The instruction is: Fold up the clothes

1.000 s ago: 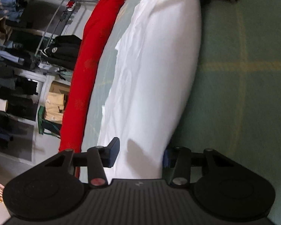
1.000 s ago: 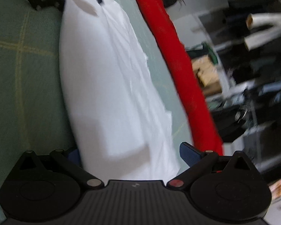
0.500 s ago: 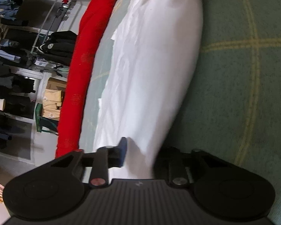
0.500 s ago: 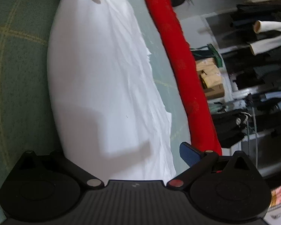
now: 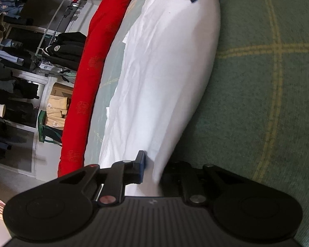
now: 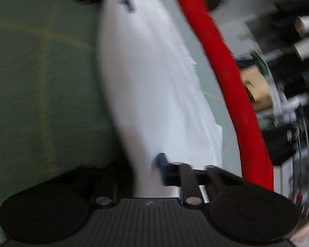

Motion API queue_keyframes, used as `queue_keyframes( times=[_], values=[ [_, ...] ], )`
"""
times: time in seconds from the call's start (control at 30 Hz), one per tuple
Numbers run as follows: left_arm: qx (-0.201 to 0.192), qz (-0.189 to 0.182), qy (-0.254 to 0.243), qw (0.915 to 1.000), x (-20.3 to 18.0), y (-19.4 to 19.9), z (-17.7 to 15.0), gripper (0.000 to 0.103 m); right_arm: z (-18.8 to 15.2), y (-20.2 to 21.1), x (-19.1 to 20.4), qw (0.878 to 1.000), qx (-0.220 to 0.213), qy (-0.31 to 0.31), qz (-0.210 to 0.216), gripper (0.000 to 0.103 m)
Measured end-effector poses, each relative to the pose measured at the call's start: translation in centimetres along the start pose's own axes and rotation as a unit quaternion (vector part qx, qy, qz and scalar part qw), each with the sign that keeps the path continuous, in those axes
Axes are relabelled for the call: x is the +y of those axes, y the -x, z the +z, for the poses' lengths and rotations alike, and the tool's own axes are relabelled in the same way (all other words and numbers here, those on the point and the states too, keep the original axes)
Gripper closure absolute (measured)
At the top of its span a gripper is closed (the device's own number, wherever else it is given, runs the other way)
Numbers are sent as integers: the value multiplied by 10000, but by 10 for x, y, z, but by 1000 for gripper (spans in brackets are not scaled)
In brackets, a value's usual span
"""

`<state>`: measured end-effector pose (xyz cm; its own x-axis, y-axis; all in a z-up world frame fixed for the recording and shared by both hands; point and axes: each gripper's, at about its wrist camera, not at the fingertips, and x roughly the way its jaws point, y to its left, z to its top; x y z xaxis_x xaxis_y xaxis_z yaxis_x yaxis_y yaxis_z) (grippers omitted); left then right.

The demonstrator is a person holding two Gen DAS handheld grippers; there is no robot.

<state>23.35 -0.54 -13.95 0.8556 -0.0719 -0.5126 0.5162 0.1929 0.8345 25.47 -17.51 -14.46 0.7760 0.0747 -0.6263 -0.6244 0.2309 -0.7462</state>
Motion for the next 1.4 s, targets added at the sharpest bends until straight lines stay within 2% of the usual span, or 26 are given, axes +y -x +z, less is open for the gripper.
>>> queue_keyframes(
  times=[0.13,0.43,0.47,0.53,0.6,0.7,0.8,0.83,0.87,0.93,1.0,1.13,1.4],
  values=[
    [-10,25,11,10000,1,0,0,93,5,-4,12,9992,107,308,-249,93],
    [-63,40,88,9999,2,1,-3,93,11,-2,20,9944,327,398,-927,94],
    [-70,37,93,9999,3,1,-3,93,12,-2,19,9935,355,422,-993,92],
    [-84,33,107,9999,3,1,-4,93,12,-2,14,9921,390,403,-1123,68],
    [-99,29,123,9999,4,1,-5,93,8,-2,2,9928,391,244,-1110,57],
    [-120,26,141,9998,6,1,-5,93,-1,-9,-13,9932,499,84,-1046,54],
    [-133,16,144,9998,7,0,-5,93,-10,-13,-12,9920,583,91,-1116,55],
    [-136,10,141,9998,7,0,-5,93,-13,-14,-11,9915,609,97,-1143,60],
    [-138,5,138,9998,8,0,-5,93,-14,-16,-9,9920,621,125,-1094,65],
    [-137,4,142,9998,7,0,-5,93,-10,-22,1,9922,662,394,-981,92],
    [-134,6,147,9998,7,0,-4,93,-7,-27,11,9915,693,581,-938,93],
    [-121,0,133,9998,7,-1,-3,94,-12,-22,8,9954,584,235,-720,93],
    [-94,-32,137,9999,7,-1,-1,94,-15,-13,16,9953,582,74,-776,93]
  ],
)
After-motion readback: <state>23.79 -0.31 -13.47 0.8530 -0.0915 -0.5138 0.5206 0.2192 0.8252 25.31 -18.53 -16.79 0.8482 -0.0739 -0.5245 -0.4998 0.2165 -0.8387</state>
